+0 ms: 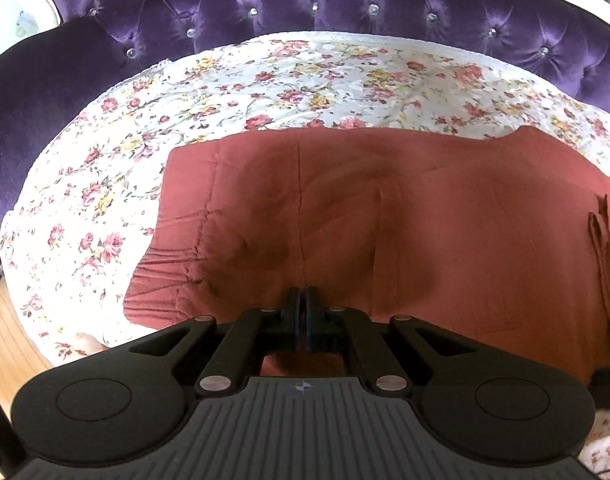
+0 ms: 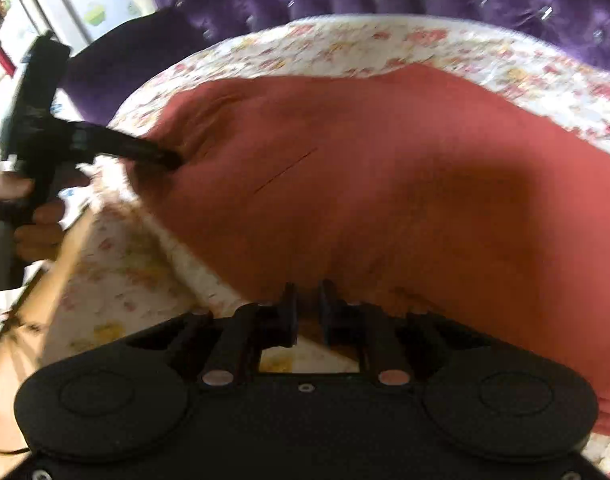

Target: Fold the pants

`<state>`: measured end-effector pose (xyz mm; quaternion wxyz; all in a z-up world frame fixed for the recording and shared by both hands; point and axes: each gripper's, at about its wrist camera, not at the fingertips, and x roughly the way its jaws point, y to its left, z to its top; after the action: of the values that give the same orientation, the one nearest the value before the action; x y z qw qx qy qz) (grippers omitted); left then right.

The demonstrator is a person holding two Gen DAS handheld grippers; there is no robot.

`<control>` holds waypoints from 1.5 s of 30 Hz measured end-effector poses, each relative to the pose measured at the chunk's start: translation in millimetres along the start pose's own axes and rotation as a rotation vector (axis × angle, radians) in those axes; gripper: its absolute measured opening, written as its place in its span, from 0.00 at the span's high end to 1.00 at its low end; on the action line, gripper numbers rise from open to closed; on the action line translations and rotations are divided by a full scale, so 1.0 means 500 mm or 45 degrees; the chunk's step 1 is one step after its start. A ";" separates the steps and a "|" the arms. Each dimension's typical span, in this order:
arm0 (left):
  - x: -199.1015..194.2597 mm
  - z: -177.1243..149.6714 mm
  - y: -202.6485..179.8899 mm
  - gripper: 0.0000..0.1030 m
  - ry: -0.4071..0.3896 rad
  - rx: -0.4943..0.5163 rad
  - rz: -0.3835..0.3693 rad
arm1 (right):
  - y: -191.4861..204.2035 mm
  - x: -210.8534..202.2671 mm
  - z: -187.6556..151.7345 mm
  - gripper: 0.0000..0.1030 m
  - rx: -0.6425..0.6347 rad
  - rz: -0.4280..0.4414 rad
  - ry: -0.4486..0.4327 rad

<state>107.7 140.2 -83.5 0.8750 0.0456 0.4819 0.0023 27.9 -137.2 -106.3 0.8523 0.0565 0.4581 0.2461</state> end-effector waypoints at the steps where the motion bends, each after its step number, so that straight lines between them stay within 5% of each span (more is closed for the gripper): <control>1: 0.001 0.003 0.005 0.97 -0.001 -0.010 0.001 | -0.005 -0.007 0.009 0.82 0.005 0.035 0.007; 9: 0.010 0.011 0.057 0.97 0.002 -0.093 -0.035 | -0.105 -0.028 0.193 0.64 0.021 -0.092 -0.276; 11: 0.007 0.007 0.054 0.97 -0.005 -0.065 -0.034 | -0.141 0.000 0.239 0.44 0.039 -0.090 -0.289; 18: 0.009 0.009 0.049 0.97 0.005 -0.050 -0.027 | -0.196 0.120 0.304 0.43 -0.032 -0.128 -0.182; 19: 0.009 0.009 0.051 0.97 0.005 -0.055 -0.030 | -0.197 0.125 0.301 0.45 -0.038 -0.116 -0.166; 22: 0.011 0.009 0.053 0.97 0.006 -0.061 -0.035 | -0.183 0.123 0.276 0.90 -0.071 -0.075 -0.123; 28: 0.015 0.012 0.053 0.97 0.008 -0.074 -0.031 | -0.128 0.133 0.231 0.88 -0.234 -0.117 -0.077; 34: 0.015 0.009 0.057 0.97 0.000 -0.073 -0.040 | -0.147 0.163 0.280 0.78 -0.155 -0.077 -0.101; 37: 0.014 0.008 0.057 0.97 -0.003 -0.074 -0.043 | -0.154 0.173 0.294 0.64 -0.108 -0.032 -0.113; 40: 0.013 0.003 0.056 0.97 -0.019 -0.057 -0.046 | -0.173 0.179 0.307 0.93 -0.025 -0.097 -0.154; 43: 0.014 -0.002 0.055 0.97 -0.037 -0.036 -0.049 | -0.212 0.199 0.315 0.96 0.173 -0.054 -0.124; 45: 0.012 -0.001 0.054 0.97 -0.032 -0.041 -0.049 | -0.192 0.197 0.312 0.95 0.120 -0.102 -0.132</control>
<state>111.6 167.5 -86.8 0.8816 0.0225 0.4715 -0.0073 234.9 -154.5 -121.7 0.8805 0.0907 0.4261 0.1867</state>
